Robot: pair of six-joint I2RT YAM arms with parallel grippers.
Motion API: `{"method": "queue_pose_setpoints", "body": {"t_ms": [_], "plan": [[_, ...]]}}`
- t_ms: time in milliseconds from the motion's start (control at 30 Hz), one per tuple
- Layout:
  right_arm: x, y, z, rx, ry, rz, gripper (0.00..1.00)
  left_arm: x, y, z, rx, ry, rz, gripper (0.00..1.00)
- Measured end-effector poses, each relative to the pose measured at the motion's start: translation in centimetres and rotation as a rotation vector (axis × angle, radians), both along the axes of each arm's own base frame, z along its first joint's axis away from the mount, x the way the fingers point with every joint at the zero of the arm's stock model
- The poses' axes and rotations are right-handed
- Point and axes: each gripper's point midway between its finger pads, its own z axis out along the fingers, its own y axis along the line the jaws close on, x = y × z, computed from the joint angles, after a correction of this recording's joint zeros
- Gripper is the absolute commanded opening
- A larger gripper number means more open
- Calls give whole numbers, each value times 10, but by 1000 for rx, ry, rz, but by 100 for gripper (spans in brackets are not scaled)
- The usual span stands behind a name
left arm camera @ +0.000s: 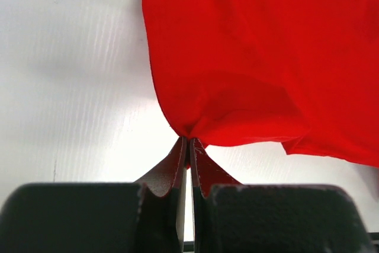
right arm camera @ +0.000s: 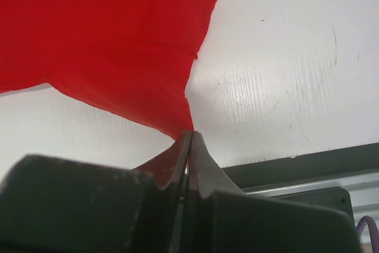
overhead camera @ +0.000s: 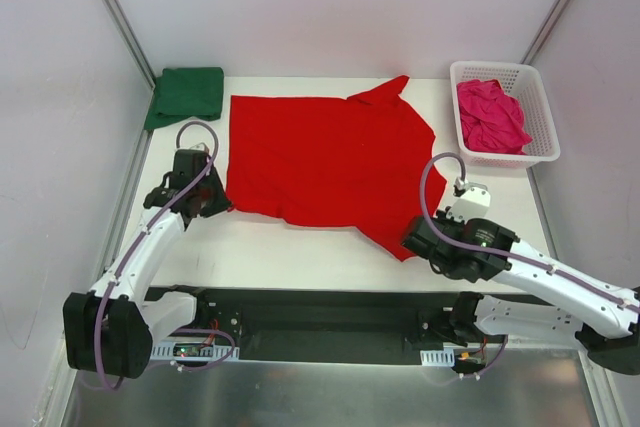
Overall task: Fold and stack the t-shirts
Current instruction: Grap the side of the flattened tshirt closest away from the robot with both arms, then fold the flattened tshirt in 1/3 of the way
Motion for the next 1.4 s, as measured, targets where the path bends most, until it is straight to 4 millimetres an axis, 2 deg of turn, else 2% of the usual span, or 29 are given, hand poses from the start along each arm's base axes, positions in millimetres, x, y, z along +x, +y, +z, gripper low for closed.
{"method": "queue_pose_setpoints", "body": {"t_ms": [367,533,700,1100,1400], "plan": [[8,-21,13,-28,-11,-63,1,-13,13,3,31,15,35,0],[12,-37,13,-84,15,-90,2,-16,18,9,33,-5,49,0],[20,-44,12,-105,40,-106,2,-19,23,9,39,5,66,0],[44,-38,6,-124,86,-72,1,-23,33,7,51,23,104,0],[67,-45,2,-117,109,-97,2,-23,35,6,53,28,111,0]]}}
